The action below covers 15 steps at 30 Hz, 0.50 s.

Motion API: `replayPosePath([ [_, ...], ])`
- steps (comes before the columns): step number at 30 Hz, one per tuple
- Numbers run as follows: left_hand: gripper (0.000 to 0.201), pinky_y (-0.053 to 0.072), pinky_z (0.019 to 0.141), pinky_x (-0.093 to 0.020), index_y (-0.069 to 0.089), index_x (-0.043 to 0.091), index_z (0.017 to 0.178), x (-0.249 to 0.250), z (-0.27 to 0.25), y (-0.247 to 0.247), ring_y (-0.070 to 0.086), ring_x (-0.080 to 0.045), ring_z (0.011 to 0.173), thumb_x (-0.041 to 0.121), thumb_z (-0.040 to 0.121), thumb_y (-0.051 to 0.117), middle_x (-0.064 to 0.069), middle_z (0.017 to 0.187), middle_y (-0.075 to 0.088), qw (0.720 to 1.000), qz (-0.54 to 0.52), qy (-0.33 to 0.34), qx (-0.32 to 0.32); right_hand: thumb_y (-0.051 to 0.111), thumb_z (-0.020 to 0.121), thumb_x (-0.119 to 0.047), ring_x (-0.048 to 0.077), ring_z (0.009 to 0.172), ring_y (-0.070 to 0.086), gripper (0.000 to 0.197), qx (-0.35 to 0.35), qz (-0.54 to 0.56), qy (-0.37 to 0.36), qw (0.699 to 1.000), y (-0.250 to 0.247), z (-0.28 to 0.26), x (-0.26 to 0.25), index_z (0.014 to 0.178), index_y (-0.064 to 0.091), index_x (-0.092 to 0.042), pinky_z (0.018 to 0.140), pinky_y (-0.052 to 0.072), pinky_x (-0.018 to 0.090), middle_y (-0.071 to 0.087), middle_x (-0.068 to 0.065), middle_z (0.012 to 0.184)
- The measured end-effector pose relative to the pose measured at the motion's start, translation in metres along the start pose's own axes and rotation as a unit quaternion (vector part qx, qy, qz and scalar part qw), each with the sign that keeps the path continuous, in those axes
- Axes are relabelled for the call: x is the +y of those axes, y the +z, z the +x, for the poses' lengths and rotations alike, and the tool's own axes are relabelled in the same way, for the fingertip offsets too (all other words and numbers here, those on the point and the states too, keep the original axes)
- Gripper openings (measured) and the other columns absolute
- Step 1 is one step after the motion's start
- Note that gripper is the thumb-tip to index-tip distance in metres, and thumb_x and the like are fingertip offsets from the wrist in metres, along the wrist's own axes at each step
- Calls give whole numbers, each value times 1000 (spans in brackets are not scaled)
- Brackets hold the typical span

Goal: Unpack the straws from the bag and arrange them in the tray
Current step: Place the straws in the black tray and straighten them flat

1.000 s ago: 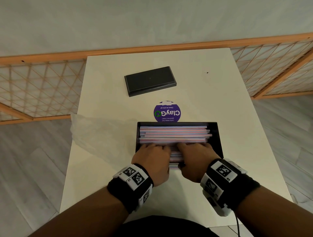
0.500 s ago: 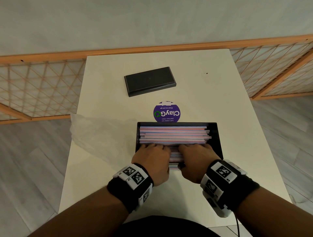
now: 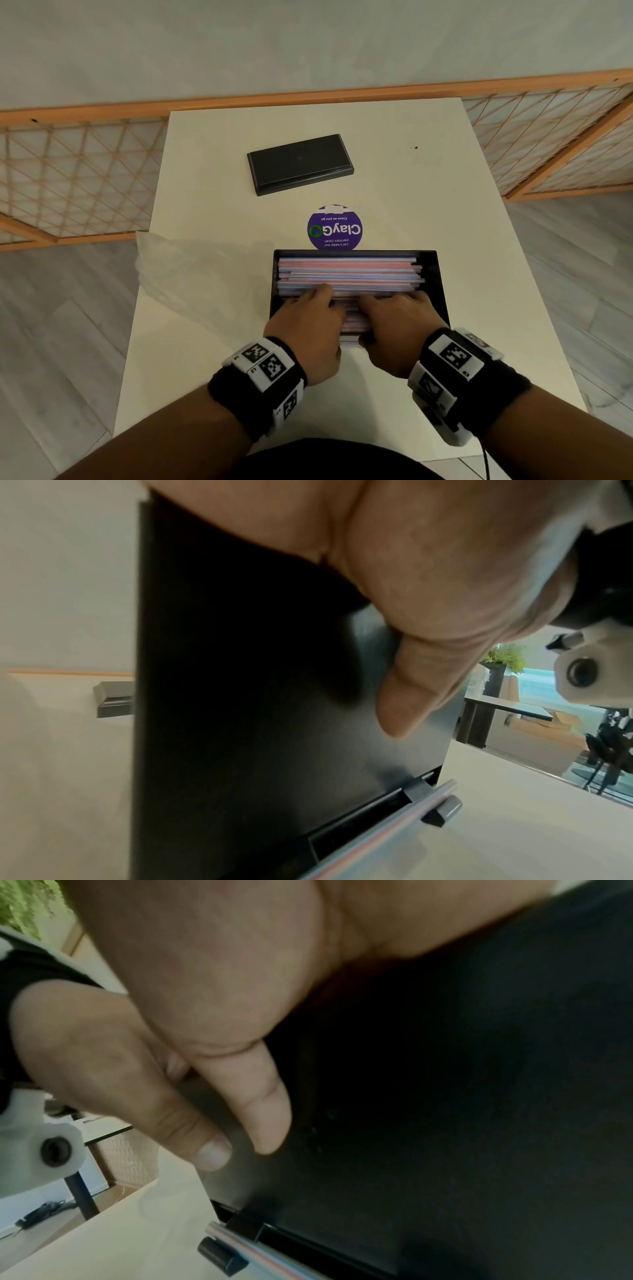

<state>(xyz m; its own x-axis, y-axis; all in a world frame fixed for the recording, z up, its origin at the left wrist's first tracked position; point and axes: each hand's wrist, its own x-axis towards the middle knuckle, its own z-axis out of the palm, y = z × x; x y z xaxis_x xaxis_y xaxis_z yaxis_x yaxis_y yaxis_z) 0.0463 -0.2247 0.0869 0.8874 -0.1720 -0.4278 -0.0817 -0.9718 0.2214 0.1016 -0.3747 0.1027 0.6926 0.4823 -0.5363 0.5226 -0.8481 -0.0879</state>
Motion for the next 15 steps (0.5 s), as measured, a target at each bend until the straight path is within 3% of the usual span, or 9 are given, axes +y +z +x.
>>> replayPosePath([
  [3, 39, 42, 104, -40, 55, 21, 125, 5, -1, -4, 46, -24, 123, 39, 91, 58, -2, 128, 43, 1000, 10, 5, 13, 55, 84, -46, 26, 122, 48, 37, -11, -11, -6, 1000, -5, -2, -2, 117, 58, -30, 105, 32, 43, 53, -3, 127],
  [7, 41, 41, 102, -35, 48, 24, 127, 9, -7, -9, 46, -20, 120, 36, 90, 61, 2, 127, 48, 997, -12, 28, 76, 56, 83, -48, 24, 119, 47, 43, 16, 3, -27, 999, -10, -6, -6, 124, 53, -32, 102, 35, 43, 51, -5, 126],
  [11, 43, 43, 106, -39, 51, 24, 129, 1, -5, -1, 49, -22, 124, 35, 90, 61, 2, 131, 53, 1000, 9, -2, 15, 56, 87, -47, 23, 122, 48, 36, -16, 11, -22, 1000, -5, -6, -7, 120, 56, -30, 104, 34, 42, 54, -7, 126],
  [15, 37, 43, 103, -39, 58, 23, 124, 0, -3, 2, 53, -22, 121, 38, 91, 59, 2, 127, 58, 999, 34, -11, -2, 55, 88, -46, 22, 121, 51, 37, -32, -8, -19, 999, 3, -1, -6, 120, 59, -29, 106, 34, 42, 58, -7, 124],
])
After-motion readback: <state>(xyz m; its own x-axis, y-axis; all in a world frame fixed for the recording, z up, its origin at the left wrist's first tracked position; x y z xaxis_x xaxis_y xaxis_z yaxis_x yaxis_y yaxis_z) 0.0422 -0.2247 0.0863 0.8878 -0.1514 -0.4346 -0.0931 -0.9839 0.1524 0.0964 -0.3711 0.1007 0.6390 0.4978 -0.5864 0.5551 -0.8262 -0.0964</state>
